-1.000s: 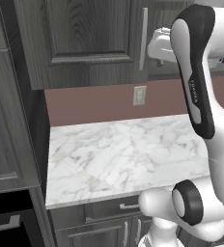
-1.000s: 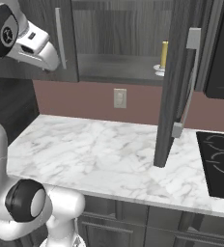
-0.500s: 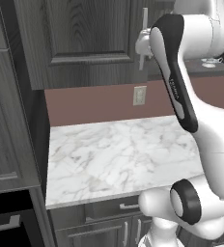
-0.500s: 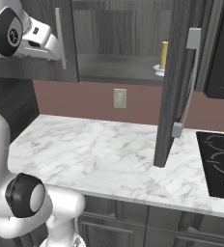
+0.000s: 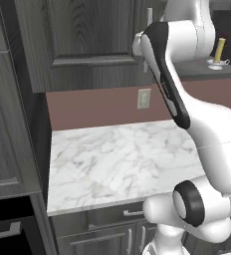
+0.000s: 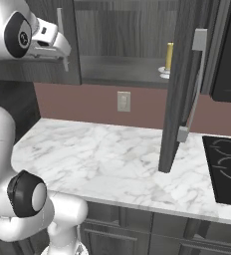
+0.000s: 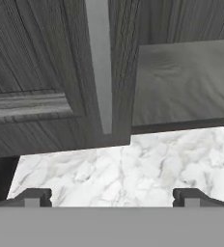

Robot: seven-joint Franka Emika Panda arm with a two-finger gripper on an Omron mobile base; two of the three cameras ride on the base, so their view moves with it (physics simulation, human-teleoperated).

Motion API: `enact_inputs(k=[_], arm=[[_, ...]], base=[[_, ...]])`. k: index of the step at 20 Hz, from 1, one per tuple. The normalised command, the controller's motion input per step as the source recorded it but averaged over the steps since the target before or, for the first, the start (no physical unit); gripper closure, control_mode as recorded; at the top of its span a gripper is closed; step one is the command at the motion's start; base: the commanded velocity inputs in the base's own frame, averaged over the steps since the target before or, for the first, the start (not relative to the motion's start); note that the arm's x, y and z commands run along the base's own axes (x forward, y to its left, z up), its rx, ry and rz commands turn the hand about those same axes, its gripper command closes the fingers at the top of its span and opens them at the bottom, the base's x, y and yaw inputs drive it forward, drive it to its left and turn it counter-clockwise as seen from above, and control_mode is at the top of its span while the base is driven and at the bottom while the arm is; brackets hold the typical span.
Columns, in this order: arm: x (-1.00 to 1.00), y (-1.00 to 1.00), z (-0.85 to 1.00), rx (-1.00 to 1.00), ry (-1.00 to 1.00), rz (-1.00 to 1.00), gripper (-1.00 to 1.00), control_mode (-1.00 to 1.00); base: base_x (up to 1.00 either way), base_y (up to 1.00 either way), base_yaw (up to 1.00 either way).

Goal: Get the candle and the liquor from the cabinet and move them to the dining counter.

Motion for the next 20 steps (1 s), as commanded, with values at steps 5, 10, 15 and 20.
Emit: enact_inputs(k=[5, 10, 15, 20], arm=[[0.47, -0.01, 0.0, -0.05, -0.02, 0.0, -1.0, -1.0], [0.44, -0.02, 0.0, -0.03, -0.06, 0.0, -1.0, -1.0], [0.43, -0.07, 0.0, -0.02, -0.05, 0.0, -1.0, -1.0], [0.38, -0.01, 0.0, -0.02, -0.03, 0.0, -1.0, -1.0]], base=[[0.0, 0.0, 0.0], [0.0, 0.0, 0.0], [0.0, 0.0, 0.0], [0.0, 0.0, 0.0]])
